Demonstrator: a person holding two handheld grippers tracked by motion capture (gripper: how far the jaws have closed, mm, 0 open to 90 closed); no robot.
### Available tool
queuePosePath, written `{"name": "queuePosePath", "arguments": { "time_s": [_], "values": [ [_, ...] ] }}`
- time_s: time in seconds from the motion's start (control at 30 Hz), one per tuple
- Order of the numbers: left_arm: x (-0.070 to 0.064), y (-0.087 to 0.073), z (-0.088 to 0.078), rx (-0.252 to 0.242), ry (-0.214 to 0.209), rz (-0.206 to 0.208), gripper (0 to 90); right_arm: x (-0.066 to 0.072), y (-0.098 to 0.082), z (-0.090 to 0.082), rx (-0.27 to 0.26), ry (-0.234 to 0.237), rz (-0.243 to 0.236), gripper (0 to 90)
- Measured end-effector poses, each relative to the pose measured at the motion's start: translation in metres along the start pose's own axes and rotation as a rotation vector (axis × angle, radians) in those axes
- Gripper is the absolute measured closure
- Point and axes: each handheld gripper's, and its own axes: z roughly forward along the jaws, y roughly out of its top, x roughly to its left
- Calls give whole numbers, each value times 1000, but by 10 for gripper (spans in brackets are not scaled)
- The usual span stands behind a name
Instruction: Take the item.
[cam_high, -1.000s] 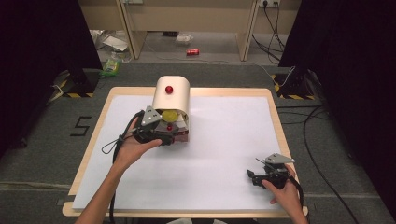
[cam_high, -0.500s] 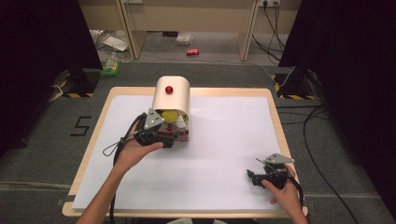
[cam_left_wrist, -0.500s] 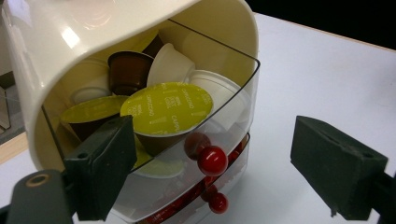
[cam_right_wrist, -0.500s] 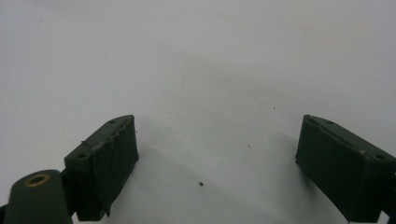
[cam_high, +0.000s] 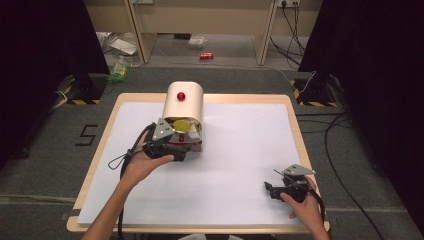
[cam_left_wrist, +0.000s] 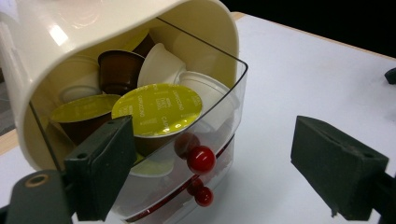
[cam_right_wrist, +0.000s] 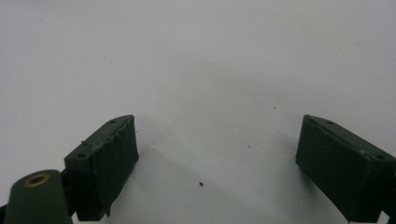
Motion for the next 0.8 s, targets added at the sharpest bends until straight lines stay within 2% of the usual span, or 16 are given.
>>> {"name": "queuePosePath", "arguments": {
  "time_s": [0.8],
  "values": [
    [-15, -16, -18, -26, -22, -3, 140, 0, 0, 0, 1, 0, 2, 132]
  ]
}}
